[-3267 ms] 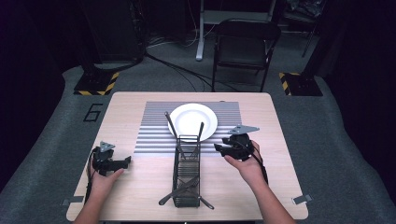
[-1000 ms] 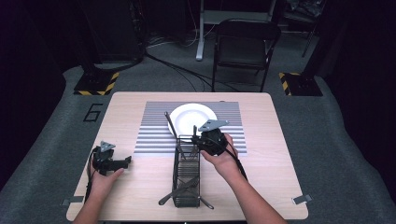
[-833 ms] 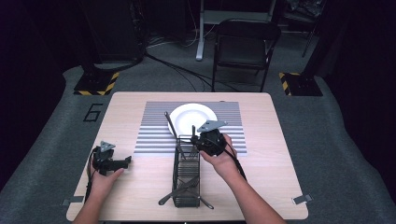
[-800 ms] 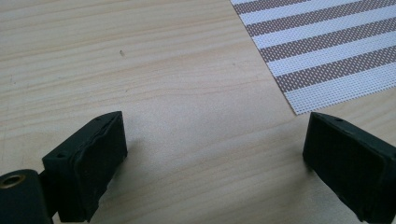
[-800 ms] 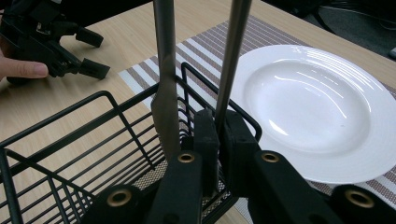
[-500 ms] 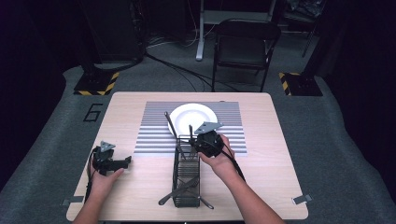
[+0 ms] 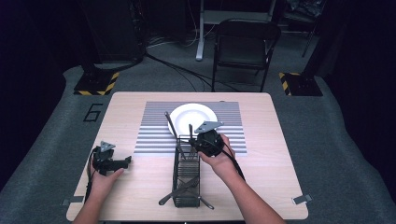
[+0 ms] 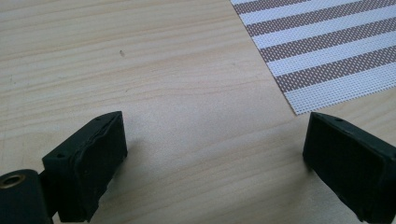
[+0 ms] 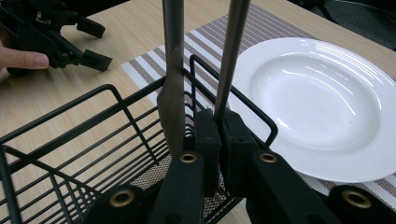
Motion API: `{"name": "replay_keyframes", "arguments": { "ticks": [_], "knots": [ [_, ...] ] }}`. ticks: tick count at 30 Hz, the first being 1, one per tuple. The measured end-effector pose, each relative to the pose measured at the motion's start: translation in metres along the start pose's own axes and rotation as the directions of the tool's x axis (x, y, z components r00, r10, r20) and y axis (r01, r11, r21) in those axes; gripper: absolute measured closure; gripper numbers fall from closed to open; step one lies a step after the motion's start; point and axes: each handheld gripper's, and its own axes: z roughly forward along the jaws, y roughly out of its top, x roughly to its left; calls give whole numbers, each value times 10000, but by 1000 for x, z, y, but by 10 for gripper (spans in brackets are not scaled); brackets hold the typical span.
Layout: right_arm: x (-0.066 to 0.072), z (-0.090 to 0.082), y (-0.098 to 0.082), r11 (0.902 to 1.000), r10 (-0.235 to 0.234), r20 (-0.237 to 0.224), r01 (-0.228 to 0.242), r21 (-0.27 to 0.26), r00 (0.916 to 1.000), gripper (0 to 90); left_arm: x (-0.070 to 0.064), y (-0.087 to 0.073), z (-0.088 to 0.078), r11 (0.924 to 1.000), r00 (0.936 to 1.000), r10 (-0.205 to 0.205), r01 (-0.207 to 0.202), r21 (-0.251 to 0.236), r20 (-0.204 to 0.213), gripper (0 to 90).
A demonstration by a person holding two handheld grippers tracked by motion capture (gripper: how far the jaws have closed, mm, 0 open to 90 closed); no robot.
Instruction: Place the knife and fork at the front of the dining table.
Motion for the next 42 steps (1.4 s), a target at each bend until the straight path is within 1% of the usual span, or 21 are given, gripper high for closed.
{"name": "replay_keyframes", "arguments": {
  "ticks": [2, 3, 5, 7, 11, 12, 14, 15, 18, 19, 21, 23, 27, 28, 31, 33, 34, 36, 37, 39, 42],
  "knots": [
    [0, -2, 1, 10000, 19, -104, -19, 6, 9999, 870, 0, 0, 0, 10000, 10000, -1, 1, -2, 1, 61],
    [1, -3, 2, 9998, 162, -138, -161, 71, 9998, 870, 0, 0, 0, 10000, 10000, 2, -2, -2, -2, 61],
    [0, -6, 4, 10000, 22, -146, -21, 37, 9999, 870, 0, 0, 0, 10000, 10000, 0, 0, -2, 0, 61],
    [2, -8, 5, 9999, 98, -140, -98, 46, 9999, 870, 0, 0, 0, 10000, 10000, 2, -2, 1, -1, 61],
    [1, -16, 10, 9999, 20, -242, -22, -112, 9997, 871, 0, 0, 0, 10000, 10000, 4, -4, 2, -1, 61],
    [2, -20, 13, 9999, 67, -293, -72, -152, 9995, 871, 0, 0, 0, 10000, 10000, 3, -3, 0, -1, 61],
    [3, -22, 14, 9998, 107, -319, -112, -158, 9994, 871, 0, 0, 0, 10000, 10000, 1, -1, 0, -2, 61],
    [4, -27, 18, 9998, 113, -364, -119, -147, 9993, 871, 0, 0, 0, 10000, 10000, 4, -4, 1, 1, 61],
    [5, -31, 21, 9998, 56, -430, -64, -167, 9991, 871, 0, 0, 0, 10000, 10000, 4, -4, 3, 0, 61],
    [5, -32, 23, 9998, -32, -475, 23, -192, 9989, 871, 0, 0, 0, 10000, 10000, 4, -4, 1, 0, 61],
    [6, -35, 25, 9998, -11, -559, 1, -186, 9984, 871, 0, 0, 0, 10000, 10000, 4, -4, 1, 1, 61],
    [7, -38, 27, 9998, -126, -542, 117, -169, 9984, 871, 0, 0, 0, 10000, 10000, 4, -4, 1, 0, 61],
    [7, -43, 32, 9997, -171, -615, 159, -194, 9980, 871, 0, 0, 0, 10000, 10000, 4, -4, 3, 1, 61],
    [7, -45, 33, 9998, -105, -645, 92, -202, 9979, 872, 0, 0, 0, 10000, 10000, 5, -5, 3, 0, 61],
    [6, -50, 37, 9995, -203, -692, 185, -273, 9974, 871, 0, 0, 0, 10000, 10000, 4, -4, 4, -1, 61],
    [6, -54, 40, 9996, -103, -754, 83, -268, 9971, 871, 0, 0, 0, 10000, 10000, 3, -3, 3, -1, 61],
    [4, -56, 41, 9995, -142, -805, 119, -294, 9967, 871, 0, 0, 0, 10000, 10000, 1, -1, -1, -1, 61],
    [4, -60, 43, 9996, -56, -825, 35, -264, 9966, 871, 0, 0, 0, 10000, 10000, 4, -4, 0, -2, 61],
    [2, -62, 44, 9996, -110, -834, 86, -283, 9965, 871, 0, 0, 0, 10000, 10000, 2, -2, 0, 0, 61],
    [0, -66, 46, 9994, 30, -822, -58, -335, 9966, 871, 0, 0, 0, 10000, 10000, 3, -3, 2, 0, 61],
    [-4, -71, 48, 9992, 71, -826, -104, -397, 9966, 872, 0, 0, 0, 10000, 10000, 3, -3, 0, 0, 61]
  ]
}}
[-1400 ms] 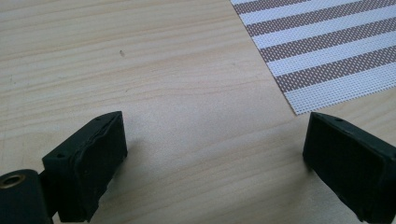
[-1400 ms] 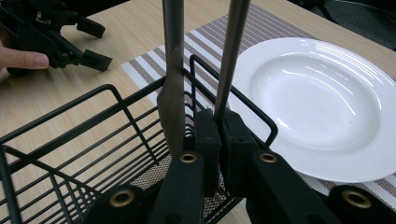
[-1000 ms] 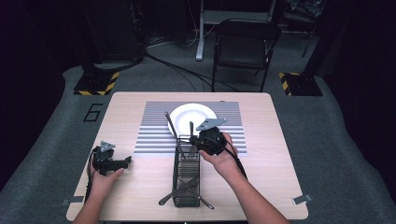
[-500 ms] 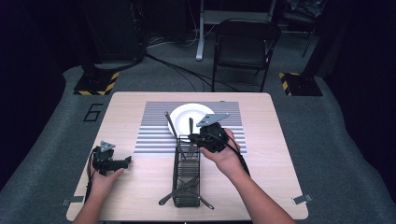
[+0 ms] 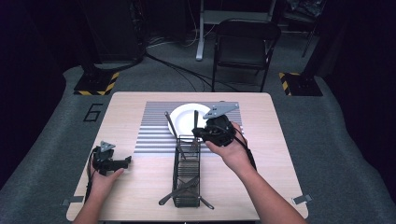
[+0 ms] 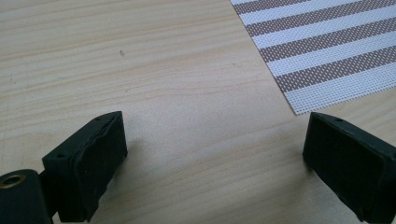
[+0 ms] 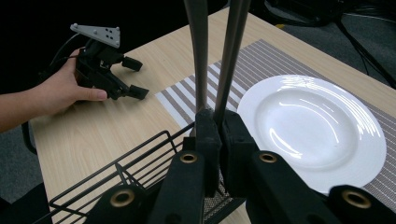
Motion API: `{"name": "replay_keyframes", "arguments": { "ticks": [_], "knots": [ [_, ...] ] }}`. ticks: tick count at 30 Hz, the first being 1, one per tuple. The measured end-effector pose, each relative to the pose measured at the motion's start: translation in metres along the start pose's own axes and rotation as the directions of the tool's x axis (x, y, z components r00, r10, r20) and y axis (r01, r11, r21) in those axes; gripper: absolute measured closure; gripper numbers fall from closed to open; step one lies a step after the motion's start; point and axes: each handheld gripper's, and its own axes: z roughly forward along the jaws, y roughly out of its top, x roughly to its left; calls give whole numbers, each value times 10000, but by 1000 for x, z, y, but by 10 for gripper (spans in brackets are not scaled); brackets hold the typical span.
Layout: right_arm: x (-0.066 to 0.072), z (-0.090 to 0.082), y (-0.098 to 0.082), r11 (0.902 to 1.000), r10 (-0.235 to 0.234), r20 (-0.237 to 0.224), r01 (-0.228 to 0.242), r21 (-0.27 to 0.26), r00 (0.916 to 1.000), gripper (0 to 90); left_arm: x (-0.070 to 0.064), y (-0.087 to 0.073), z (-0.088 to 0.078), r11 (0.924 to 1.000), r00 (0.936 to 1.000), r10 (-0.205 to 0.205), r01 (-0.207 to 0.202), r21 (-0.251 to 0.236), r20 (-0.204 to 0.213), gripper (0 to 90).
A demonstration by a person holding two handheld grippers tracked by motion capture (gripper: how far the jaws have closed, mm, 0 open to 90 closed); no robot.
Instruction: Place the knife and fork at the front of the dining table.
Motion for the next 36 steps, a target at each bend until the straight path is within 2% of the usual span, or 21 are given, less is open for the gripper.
{"name": "replay_keyframes", "arguments": {
  "ticks": [10, 20, 32, 34, 36],
  "knots": [
    [-13, -15, 4, 9998, 174, 119, -173, -44, 9998, 872, 0, 0, 0, 10000, 10000, 1, -1, 2, 0, 61],
    [-27, -24, 1, 9989, 461, 481, -458, -77, 9978, 872, 0, 0, 0, 10000, 10000, 0, 0, 2, 0, 61],
    [-42, -26, -7, 9988, 446, 1047, -465, 158, 9935, 872, 0, 0, 0, 10000, 10000, 0, 0, 2, -2, 61],
    [-43, -25, -9, 9977, 636, 1078, -658, 165, 9921, 872, 0, 0, 0, 10000, 10000, -4, 4, 1, -1, 61],
    [-47, -24, -12, 9976, 639, 1111, -666, 207, 9918, 872, 0, 0, 0, 10000, 10000, 3, -3, 3, -2, 61]
  ]
}}
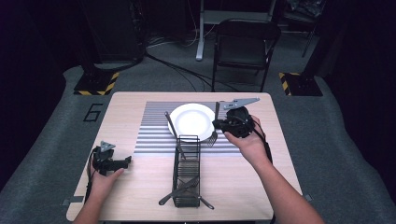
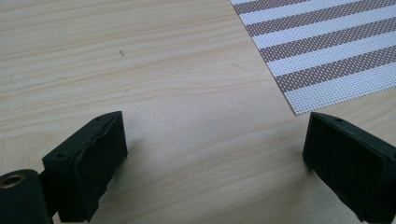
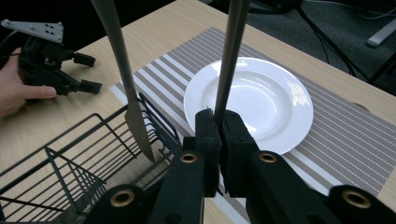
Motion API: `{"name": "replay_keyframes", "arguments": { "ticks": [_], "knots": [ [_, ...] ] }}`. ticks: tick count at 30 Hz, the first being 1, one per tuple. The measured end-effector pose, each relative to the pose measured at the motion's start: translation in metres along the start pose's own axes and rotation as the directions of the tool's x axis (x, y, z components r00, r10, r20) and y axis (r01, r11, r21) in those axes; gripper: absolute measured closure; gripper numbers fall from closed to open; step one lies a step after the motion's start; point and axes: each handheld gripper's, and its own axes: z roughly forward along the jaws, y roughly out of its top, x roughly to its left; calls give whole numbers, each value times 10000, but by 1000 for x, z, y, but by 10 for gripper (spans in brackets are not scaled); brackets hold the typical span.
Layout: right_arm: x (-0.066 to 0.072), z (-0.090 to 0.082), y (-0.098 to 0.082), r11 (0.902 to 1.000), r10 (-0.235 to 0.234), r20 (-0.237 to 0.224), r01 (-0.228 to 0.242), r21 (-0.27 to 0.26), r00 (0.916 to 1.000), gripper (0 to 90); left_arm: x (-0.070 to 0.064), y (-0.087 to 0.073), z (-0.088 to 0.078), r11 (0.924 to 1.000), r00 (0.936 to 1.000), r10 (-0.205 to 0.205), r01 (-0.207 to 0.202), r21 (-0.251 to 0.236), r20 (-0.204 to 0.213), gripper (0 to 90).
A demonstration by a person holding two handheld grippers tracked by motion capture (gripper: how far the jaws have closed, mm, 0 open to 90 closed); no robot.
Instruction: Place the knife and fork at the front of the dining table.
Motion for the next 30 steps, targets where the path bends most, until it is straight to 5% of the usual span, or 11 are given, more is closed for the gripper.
{"name": "replay_keyframes", "arguments": {
  "ticks": [30],
  "knots": [
    [-37, 24, -31, 9986, 493, 1009, -509, 131, 9937, 874, 0, 0, 0, 10000, 10000, -5, 5, -1, -1, 61]
  ]
}}
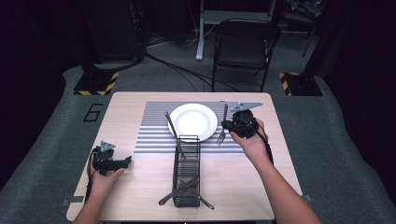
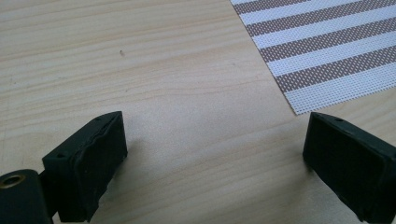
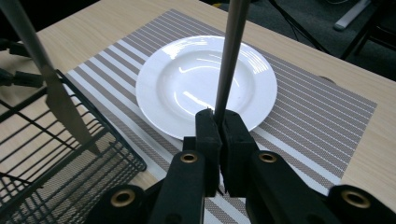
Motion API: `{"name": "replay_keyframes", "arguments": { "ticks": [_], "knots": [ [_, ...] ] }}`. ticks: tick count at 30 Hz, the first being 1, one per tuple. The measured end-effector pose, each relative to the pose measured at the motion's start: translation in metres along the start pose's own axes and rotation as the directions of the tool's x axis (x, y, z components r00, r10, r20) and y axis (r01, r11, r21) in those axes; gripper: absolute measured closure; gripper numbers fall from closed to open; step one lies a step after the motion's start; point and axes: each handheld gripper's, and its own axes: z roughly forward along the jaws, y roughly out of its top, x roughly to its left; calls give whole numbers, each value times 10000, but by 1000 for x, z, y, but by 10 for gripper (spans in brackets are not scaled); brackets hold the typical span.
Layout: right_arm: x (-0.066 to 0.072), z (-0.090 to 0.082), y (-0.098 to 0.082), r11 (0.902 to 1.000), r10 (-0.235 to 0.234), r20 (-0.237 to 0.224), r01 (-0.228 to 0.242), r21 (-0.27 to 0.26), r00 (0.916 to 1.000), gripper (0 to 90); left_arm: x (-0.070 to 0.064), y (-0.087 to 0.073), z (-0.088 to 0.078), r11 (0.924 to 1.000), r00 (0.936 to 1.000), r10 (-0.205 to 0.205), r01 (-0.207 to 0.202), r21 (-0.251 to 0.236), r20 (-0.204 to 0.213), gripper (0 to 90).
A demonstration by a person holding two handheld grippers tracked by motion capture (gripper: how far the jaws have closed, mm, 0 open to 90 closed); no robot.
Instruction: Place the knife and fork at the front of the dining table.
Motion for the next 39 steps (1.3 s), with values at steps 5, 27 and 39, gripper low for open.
{"name": "replay_keyframes", "arguments": {
  "ticks": [5, 27, 39],
  "knots": [
    [-7, 7, -6, 9995, 314, 197, -314, 27, 9993, 874, 0, 0, 0, 10000, 10000, -1, 1, -4, 0, 61],
    [-22, 40, -36, 9946, 668, 747, -724, 750, 9950, 874, 0, 0, 0, 10000, 10000, 0, 0, -3, 0, 60],
    [-30, 52, -41, 9905, 1118, 887, -1182, 701, 9898, 873, 0, 0, 0, 10000, 10000, 0, 0, -4, 0, 61]
  ]
}}
